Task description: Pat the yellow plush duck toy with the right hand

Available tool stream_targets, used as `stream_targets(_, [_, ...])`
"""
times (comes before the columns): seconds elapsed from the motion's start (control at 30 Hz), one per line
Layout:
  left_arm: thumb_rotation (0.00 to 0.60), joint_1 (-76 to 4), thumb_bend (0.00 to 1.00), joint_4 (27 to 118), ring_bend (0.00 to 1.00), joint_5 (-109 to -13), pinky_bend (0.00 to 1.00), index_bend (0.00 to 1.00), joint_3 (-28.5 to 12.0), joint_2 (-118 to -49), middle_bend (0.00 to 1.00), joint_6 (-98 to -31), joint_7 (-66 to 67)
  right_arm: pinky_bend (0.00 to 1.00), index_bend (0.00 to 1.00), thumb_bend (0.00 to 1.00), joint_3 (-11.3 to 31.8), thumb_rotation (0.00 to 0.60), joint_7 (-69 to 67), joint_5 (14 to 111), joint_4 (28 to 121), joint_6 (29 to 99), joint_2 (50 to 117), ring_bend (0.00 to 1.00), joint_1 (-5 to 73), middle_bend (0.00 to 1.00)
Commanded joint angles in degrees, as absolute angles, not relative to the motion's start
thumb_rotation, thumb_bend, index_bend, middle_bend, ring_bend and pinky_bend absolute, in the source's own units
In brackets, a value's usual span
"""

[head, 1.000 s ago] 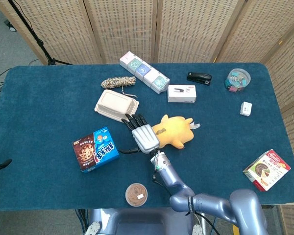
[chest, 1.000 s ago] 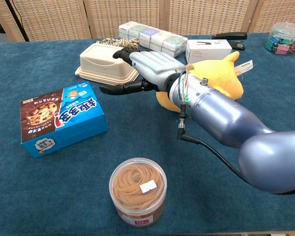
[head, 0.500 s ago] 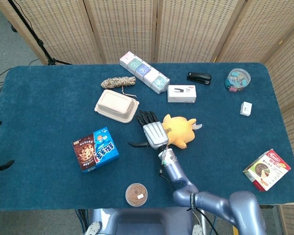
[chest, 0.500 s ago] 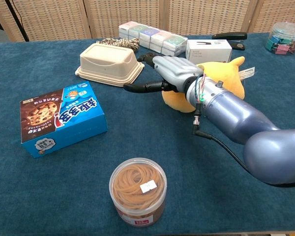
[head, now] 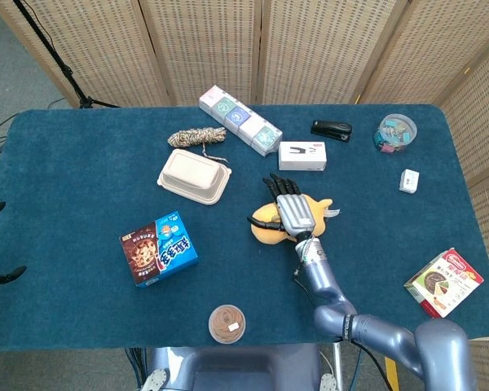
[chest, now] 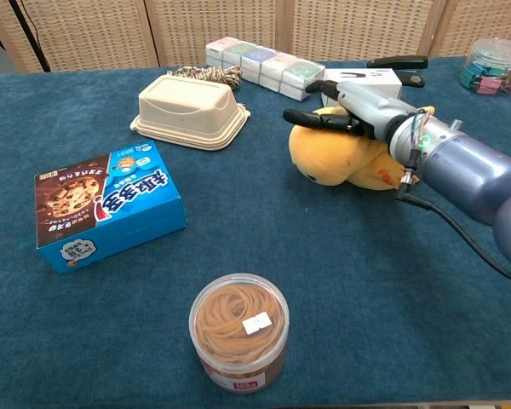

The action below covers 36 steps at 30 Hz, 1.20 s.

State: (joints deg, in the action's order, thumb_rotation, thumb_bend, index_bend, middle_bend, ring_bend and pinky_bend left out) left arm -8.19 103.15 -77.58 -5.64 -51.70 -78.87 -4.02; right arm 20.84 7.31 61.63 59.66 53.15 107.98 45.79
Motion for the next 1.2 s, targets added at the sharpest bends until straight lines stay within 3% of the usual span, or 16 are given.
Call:
stream_targets(0.03, [0.600, -8.17, 0.00, 103.22, 0.00, -77.51, 0.00, 0.00, -5.65, -51.75, 0.00, -78.93, -3.89, 0.00, 0.00, 0.00, 21.04, 0.067, 6.61, 60.97, 60.59, 52.64, 107.02, 0.00, 45.16, 0.00])
stream_targets(0.7, [0.600, -8.02, 0.00, 103.17, 0.00, -77.61, 0.00, 0.00, -5.61, -51.48, 0.00, -79.09, -4.53, 0.00, 0.00, 0.00, 17.13, 0.067, 13.95, 69.86, 71.09, 58.65, 109.14, 0.00, 48.62, 0.00])
stream_targets(1.2, [0.600, -8.26, 0.00, 103.05, 0.00, -77.07, 0.00, 0.00, -5.77, -51.50, 0.00, -78.60, -4.60, 0.00, 0.00, 0.00, 15.79, 0.067, 14.48, 74.63, 55.01, 60.63, 117.77, 0.00, 52.01, 0.00])
